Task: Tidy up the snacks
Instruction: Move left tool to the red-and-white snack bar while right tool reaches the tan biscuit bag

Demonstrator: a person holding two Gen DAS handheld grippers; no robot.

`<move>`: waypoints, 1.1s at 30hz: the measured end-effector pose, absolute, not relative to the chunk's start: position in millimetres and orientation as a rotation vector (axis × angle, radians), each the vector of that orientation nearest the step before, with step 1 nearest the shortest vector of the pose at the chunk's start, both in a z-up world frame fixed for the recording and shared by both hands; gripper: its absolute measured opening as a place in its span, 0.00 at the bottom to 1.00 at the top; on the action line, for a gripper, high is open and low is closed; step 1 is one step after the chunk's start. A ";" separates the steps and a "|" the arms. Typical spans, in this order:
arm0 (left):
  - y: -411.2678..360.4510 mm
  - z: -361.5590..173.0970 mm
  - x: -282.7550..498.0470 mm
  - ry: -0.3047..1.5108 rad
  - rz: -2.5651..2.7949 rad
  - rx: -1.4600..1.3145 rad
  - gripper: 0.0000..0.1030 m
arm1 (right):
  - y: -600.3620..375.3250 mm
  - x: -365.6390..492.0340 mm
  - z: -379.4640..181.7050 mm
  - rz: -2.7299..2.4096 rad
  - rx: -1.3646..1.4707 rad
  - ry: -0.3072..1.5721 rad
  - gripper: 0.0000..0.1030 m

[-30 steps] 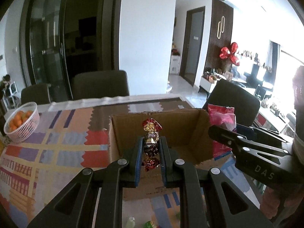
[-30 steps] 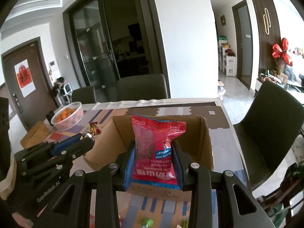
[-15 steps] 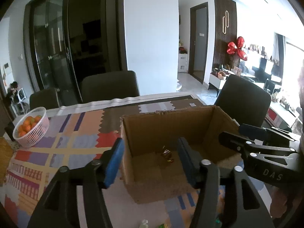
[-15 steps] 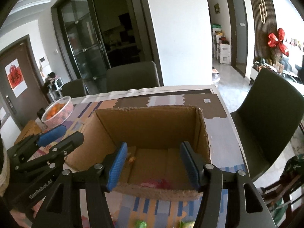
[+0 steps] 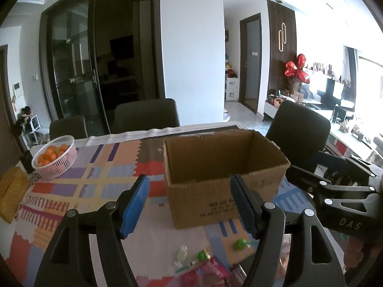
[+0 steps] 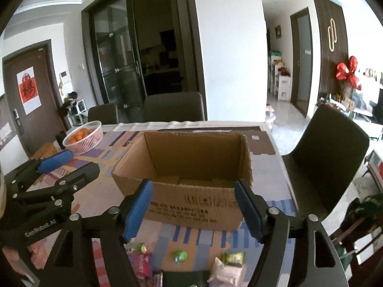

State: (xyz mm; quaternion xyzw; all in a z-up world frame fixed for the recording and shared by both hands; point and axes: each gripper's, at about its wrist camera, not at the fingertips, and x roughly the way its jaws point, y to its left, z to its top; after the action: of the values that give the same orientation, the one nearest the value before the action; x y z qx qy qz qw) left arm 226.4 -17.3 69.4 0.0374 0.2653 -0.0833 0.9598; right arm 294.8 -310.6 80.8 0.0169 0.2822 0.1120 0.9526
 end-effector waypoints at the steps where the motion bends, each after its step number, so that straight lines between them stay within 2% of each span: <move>1: -17.1 68.5 220.2 0.543 -0.171 0.075 0.68 | -310.4 287.4 82.1 0.221 0.026 0.564 0.75; 6: -16.1 62.6 194.5 0.562 -0.178 0.073 0.68 | -309.2 256.5 82.9 0.210 0.000 0.544 0.80; 15: -20.4 37.4 158.7 0.647 -0.181 0.058 0.69 | -318.4 222.6 61.9 0.203 -0.001 0.587 0.81; 33: -20.2 -49.1 150.0 0.924 -0.188 0.075 0.68 | -329.9 203.8 -26.0 0.165 0.007 0.876 0.81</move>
State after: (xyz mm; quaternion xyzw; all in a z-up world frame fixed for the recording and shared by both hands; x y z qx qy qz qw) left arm 150.0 -20.2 -49.1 0.0359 0.4450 -0.0906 0.8902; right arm 203.8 -329.9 -25.9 0.0034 0.4238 0.0798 0.9022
